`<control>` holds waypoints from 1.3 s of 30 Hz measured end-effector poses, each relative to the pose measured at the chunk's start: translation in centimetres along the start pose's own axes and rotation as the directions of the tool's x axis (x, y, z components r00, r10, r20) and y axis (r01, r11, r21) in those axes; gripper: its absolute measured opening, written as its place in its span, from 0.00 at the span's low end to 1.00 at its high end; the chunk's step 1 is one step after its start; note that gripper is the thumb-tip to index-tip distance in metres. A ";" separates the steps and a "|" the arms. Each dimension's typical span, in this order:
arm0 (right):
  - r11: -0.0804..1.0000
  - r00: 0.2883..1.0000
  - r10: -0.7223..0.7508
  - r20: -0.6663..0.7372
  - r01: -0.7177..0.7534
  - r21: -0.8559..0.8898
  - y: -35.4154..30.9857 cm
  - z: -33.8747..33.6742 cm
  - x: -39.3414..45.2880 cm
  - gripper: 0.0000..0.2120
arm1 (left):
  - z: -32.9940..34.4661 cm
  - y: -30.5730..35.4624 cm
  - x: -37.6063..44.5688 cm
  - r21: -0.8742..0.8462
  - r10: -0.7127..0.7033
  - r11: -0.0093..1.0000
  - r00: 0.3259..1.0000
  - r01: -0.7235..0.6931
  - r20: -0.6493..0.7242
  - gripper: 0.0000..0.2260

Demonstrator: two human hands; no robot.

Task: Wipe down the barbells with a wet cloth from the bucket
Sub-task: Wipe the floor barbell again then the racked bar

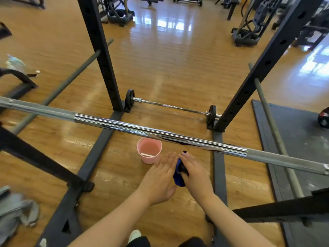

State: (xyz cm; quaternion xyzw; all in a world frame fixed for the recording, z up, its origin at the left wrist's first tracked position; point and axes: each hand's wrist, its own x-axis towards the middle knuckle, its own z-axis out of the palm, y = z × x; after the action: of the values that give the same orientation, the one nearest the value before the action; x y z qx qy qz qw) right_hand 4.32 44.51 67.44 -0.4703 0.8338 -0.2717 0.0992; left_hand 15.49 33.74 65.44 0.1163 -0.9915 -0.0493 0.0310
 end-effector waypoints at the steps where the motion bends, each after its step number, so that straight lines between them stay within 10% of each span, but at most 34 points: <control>1: 1.000 1.000 0.007 -0.008 -0.006 0.006 -0.3 1.0 0.8 0.24 | 0.4 -0.8 0.1 -0.004 -0.021 1.000 1.000 0.021 -0.005 0.35; 17: 0.990 0.988 -0.110 0.107 0.100 0.099 7.9 21.8 7.9 0.25 | 20.8 -9.8 1.7 -0.426 -0.399 0.857 0.897 0.291 -0.190 0.21; 34: 0.961 0.993 0.048 0.105 -0.074 0.265 22.8 41.6 12.7 0.11 | 43.5 -18.2 6.3 -0.845 -0.766 0.324 0.642 0.426 0.029 0.12; 39: 0.959 0.914 0.041 0.403 -0.149 0.242 23.8 42.2 13.6 0.37 | 44.6 -17.0 7.7 -0.896 -0.685 0.183 0.707 0.404 0.178 0.04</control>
State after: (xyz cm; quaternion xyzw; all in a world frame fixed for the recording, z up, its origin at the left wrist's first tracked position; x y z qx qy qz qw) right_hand -2.61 27.66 20.58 -0.4561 0.7742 -0.2764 0.3408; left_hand 8.65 19.50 19.74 0.4344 -0.6793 -0.5570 0.1992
